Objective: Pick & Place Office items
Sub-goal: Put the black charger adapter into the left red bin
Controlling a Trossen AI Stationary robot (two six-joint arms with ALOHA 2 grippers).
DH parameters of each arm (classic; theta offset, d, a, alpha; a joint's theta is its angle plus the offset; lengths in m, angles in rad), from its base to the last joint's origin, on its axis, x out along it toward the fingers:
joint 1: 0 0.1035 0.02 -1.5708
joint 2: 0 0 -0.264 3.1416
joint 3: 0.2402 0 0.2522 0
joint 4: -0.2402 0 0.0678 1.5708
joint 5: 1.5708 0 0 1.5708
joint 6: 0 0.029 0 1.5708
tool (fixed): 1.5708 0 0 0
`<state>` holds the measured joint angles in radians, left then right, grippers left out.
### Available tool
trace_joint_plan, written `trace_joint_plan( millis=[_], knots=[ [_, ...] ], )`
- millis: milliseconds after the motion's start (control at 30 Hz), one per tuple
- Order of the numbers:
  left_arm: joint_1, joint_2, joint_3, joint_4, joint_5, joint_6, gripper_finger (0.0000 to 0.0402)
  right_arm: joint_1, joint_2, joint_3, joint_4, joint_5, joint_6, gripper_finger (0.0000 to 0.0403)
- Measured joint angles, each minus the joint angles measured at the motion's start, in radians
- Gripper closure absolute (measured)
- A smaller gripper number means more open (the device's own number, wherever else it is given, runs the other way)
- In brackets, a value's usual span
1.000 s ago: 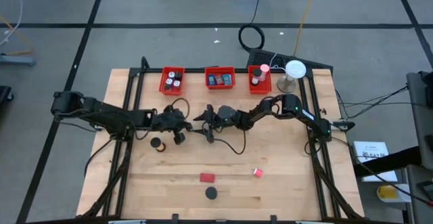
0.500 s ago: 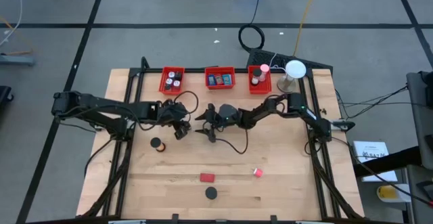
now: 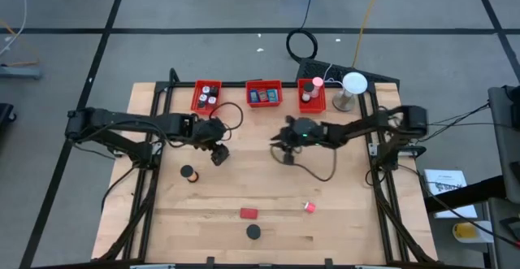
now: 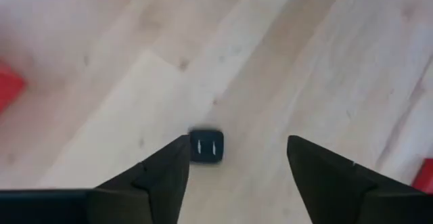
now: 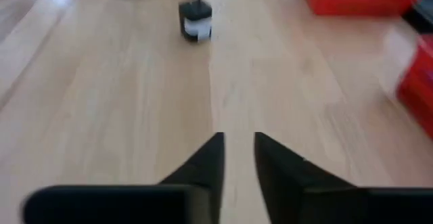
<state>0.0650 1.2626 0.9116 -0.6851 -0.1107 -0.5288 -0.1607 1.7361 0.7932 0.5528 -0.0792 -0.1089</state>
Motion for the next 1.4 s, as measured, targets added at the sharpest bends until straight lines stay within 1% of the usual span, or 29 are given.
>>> trace_joint_plan(
  millis=[100, 167, 233, 367, 500, 600, 700, 800, 933, 1333, 1400],
  knots=[
    [0.000, 0.045, 0.026, -0.045, 0.006, -0.034, 0.0138, -0.012, -0.119, -0.125, -0.011, 0.001, 0.031, 0.0354],
    [0.003, 0.085, 0.030, -0.067, 0.006, -0.033, 0.0126, -0.017, -0.183, -0.204, 0.045, 0.005, 0.042, 0.0382],
    [0.008, 0.130, 0.031, -0.077, 0.008, -0.030, 0.0113, -0.024, -0.238, -0.267, 0.115, 0.006, 0.040, 0.0397],
    [0.028, 0.197, 0.031, -0.072, 0.017, -0.021, 0.0088, -0.041, -0.337, -0.353, 0.170, 0.008, 0.057, 0.0387],
    [0.048, 0.226, 0.031, -0.070, 0.039, -0.002, 0.0067, -0.056, -0.406, -0.395, 0.177, 0.008, 0.060, 0.0381],
    [0.057, 0.246, 0.031, -0.067, 0.039, 0.012, 0.0061, -0.062, -0.430, -0.407, 0.177, 0.008, 0.058, 0.0384],
    [0.062, 0.269, 0.031, -0.041, 0.031, 0.036, 0.0063, -0.062, -0.433, -0.409, 0.177, 0.008, 0.044, 0.0389],
    [0.065, 0.298, 0.031, -0.018, 0.033, 0.052, 0.0076, -0.062, -0.433, -0.409, 0.177, 0.009, 0.043, 0.0394],
    [0.066, 0.324, 0.031, -0.013, 0.033, 0.074, 0.0107, -0.062, -0.433, -0.409, 0.176, 0.028, 0.040, 0.0396],
    [0.066, 0.335, 0.031, -0.020, 0.037, 0.106, 0.0222, -0.062, -0.433, -0.409, 0.173, 0.030, 0.036, 0.0400],
    [0.068, 0.335, 0.031, -0.020, 0.050, 0.109, 0.0243, -0.062, -0.433, -0.409, 0.173, 0.030, 0.036, 0.0401]
  ],
)
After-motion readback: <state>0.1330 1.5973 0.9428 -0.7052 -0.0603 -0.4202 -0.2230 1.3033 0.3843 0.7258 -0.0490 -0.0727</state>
